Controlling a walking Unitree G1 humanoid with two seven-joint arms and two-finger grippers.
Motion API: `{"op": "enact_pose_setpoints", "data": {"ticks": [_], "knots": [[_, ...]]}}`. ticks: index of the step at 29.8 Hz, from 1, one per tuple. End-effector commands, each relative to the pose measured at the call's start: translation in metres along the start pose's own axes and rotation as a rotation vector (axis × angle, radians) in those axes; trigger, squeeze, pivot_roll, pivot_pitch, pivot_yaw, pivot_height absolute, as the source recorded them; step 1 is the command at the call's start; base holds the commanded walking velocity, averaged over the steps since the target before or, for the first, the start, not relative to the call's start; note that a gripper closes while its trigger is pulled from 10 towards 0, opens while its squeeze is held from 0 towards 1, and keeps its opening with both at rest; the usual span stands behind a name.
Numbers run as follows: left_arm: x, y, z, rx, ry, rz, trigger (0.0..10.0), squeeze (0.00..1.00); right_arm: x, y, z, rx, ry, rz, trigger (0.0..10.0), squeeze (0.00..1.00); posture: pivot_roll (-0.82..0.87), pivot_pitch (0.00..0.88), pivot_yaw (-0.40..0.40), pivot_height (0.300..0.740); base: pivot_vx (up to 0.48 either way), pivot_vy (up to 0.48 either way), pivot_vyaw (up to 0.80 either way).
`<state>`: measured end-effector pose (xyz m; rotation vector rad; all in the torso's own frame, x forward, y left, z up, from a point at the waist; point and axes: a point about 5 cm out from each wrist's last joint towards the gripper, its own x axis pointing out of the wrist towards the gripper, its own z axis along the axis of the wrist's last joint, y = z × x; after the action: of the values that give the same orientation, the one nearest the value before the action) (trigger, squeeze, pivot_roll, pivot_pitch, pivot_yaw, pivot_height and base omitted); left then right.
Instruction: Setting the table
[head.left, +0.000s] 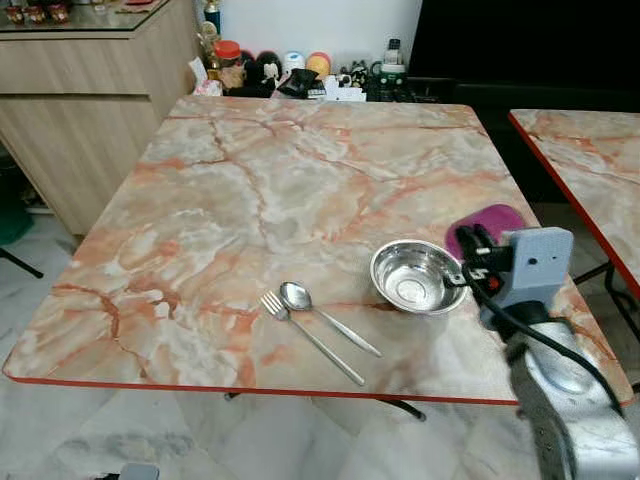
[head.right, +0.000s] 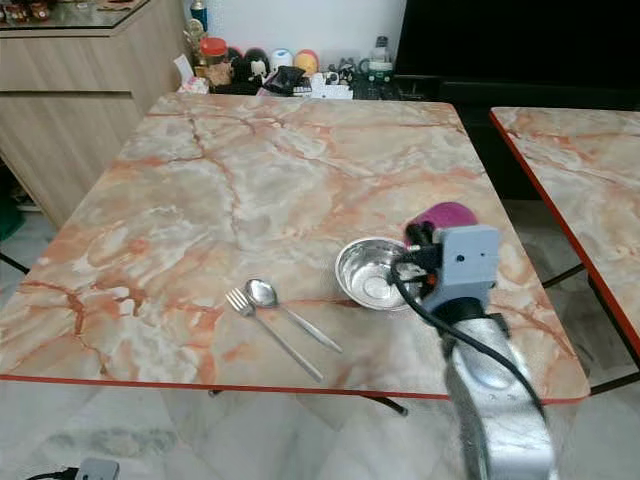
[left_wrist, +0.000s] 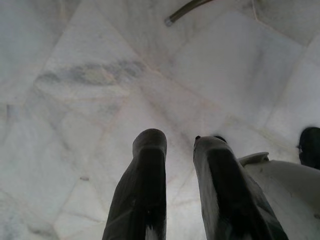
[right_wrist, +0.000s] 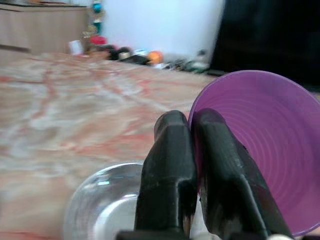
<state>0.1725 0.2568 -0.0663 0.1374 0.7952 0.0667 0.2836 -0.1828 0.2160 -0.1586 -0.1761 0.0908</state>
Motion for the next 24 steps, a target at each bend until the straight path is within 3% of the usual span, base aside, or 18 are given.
{"op": "enact_pose_setpoints", "data": {"ticks": [1, 4, 8, 14, 20, 24], "knots": [[-0.002, 0.006, -0.004, 0.021, 0.011, 0.015, 10.0, 0.0, -0.003, -0.01, -0.001, -0.046, -0.012, -0.015, 10.0, 0.0, -0.06, 0.139, -0.004, 0.74, 0.0, 0.0, 0.0], [-0.003, 0.015, -0.001, -0.024, -0.004, 0.066, 10.0, 0.0, -0.004, -0.016, -0.001, -0.094, -0.021, -0.029, 10.0, 0.0, -0.07, 0.137, -0.008, 0.74, 0.0, 0.0, 0.0], [-0.004, 0.026, 0.005, 0.001, -0.035, 0.078, 10.0, 0.0, -0.004, -0.022, 0.004, -0.072, -0.068, -0.061, 10.0, 0.0, -0.07, 0.136, -0.004, 0.74, 0.0, 0.0, 0.0], [-0.004, 0.027, 0.005, 0.005, -0.032, 0.078, 10.0, 0.0, -0.003, -0.012, 0.001, -0.062, -0.082, -0.041, 10.0, 0.0, -0.06, 0.135, -0.005, 0.74, 0.0, -0.309, 0.0], [-0.005, 0.023, 0.001, -0.01, -0.031, 0.085, 10.0, 0.0, 0.0, -0.023, -0.003, -0.021, -0.072, -0.165, 10.0, 0.0, -0.07, 0.145, -0.01, 0.74, 0.0, -0.324, 0.0], [-0.005, 0.019, -0.001, -0.002, -0.025, 0.066, 10.0, 0.0, 0.001, -0.023, -0.003, 0.006, -0.069, -0.182, 10.0, 0.0, -0.07, 0.147, -0.008, 0.74, 0.0, -0.347, 0.0]]}}
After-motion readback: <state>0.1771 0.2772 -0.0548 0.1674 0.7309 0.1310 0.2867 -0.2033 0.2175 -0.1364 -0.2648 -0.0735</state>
